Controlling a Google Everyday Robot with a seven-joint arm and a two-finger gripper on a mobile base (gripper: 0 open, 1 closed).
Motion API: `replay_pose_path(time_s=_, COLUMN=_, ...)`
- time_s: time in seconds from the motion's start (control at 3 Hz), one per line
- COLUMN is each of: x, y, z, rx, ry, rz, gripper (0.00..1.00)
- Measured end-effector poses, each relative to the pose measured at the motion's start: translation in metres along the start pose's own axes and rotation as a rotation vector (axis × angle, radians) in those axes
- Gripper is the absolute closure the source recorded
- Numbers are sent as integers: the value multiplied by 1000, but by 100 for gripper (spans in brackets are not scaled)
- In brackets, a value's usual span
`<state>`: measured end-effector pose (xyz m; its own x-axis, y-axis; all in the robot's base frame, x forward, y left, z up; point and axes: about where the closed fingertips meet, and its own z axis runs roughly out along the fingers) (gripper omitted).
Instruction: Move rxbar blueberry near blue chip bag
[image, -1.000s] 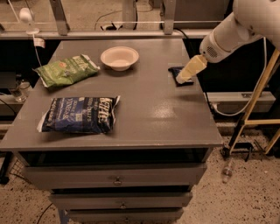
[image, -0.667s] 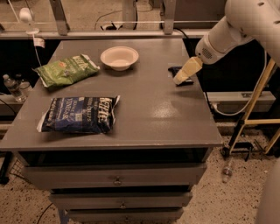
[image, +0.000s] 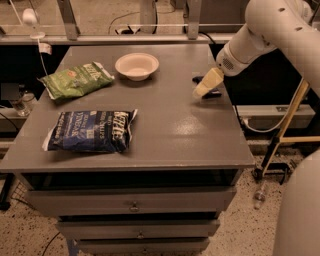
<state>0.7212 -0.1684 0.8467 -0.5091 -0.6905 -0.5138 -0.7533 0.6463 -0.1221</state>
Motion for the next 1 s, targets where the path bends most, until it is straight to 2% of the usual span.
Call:
replay_pose_path(time_s=0.33, x=-3, y=5, z=8, rx=-21, ry=7, rz=-1, gripper=0)
replay_pose_path(time_s=0.67, x=-4, y=9, z=15, rx=-39, ry=13, rz=1, gripper=13)
replay_pose_path(time_s=1.0, x=-4, y=11, z=20, rx=-52, ry=16, rz=4, gripper=36)
